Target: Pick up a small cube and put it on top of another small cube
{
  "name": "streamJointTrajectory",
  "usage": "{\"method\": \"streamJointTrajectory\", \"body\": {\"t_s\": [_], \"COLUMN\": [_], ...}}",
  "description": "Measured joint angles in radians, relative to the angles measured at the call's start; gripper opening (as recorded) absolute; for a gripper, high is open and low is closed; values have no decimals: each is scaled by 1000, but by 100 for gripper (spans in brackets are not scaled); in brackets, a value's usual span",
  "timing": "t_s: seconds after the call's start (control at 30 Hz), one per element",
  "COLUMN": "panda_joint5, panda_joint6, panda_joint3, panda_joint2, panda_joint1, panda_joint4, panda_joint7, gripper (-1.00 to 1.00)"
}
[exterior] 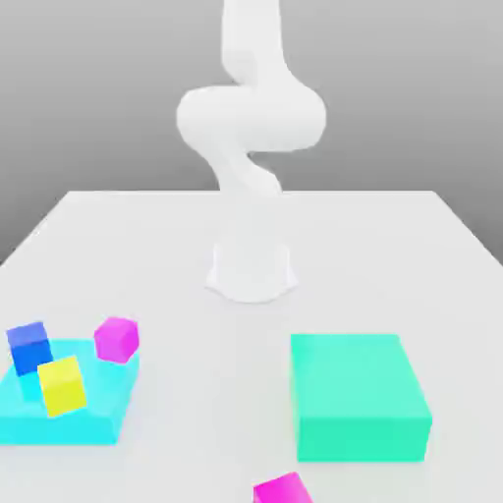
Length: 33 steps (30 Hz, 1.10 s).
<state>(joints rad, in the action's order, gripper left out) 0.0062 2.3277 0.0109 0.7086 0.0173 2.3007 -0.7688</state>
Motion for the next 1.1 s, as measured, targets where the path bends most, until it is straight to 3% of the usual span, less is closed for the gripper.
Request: {"method": "streamJointTrajectory", "body": {"t_s": [0.6,1.07,1.1], "panda_joint5": [55,28,30], "panda_joint6": [200,414,438], "panda_joint3": [36,20,17], "panda_joint2": [-659,-1164,-1195], "panda_joint1": [81,86,84], "panda_joint4": [5,-15,-21], "panda_joint7": [233,328,330], "gripper": [0,0,-100]}}
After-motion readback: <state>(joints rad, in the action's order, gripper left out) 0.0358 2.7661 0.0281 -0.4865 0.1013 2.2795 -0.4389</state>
